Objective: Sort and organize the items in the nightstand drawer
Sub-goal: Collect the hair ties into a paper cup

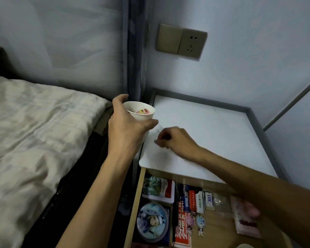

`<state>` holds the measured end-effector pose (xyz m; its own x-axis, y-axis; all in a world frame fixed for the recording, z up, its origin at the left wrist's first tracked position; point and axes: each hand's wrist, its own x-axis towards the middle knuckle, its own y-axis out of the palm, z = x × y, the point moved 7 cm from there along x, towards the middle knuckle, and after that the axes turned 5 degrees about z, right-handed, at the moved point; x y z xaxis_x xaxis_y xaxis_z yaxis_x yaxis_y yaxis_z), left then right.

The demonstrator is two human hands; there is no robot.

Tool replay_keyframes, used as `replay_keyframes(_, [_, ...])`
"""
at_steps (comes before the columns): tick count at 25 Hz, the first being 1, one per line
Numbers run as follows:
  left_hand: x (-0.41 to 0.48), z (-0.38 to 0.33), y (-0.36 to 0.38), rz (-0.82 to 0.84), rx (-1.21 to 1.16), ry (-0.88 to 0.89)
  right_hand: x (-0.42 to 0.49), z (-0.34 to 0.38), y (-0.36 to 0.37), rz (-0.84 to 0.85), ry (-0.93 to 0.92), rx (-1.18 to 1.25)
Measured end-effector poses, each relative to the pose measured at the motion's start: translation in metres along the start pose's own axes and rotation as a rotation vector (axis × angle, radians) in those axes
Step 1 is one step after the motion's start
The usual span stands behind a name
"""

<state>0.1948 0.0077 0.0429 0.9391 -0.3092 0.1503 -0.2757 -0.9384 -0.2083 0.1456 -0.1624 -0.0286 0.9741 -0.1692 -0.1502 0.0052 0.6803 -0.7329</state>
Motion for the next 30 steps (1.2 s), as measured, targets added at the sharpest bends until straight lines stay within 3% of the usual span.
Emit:
replay_keyframes(2, [0.0, 0.0, 0.006, 0.027, -0.01, -0.01, -0.011, 0.023, -0.047, -0.175, -0.041, 0.184])
replay_keyframes(4, [-0.002, -0.002, 0.018, 0.088, -0.009, -0.018, -0.022, 0.057, -0.087, -0.245, -0.133, 0.279])
replay_keyframes(9, [-0.019, -0.02, 0.06, 0.284, -0.048, 0.03, -0.042, 0.098, -0.099, -0.037, -0.224, -0.116])
replay_keyframes(15, [-0.042, -0.031, 0.096, 0.406, -0.081, 0.093, -0.083, 0.068, -0.134, -0.186, -0.172, -0.07])
replay_keyframes(18, [-0.055, -0.035, 0.114, 0.456, -0.107, 0.107, -0.113, 0.04, -0.149, -0.317, -0.052, -0.052])
replay_keyframes(21, [-0.081, -0.04, 0.132, 0.534, -0.1, 0.148, -0.147, 0.002, -0.133, -0.232, 0.126, 0.002])
replay_keyframes(24, [-0.109, -0.036, 0.151, 0.652, -0.051, 0.175, -0.175, -0.025, -0.108, -0.195, 0.158, -0.019])
replay_keyframes(30, [-0.162, -0.004, 0.173, 0.902, 0.068, 0.032, -0.213, -0.08, -0.071, -0.174, 0.241, -0.03])
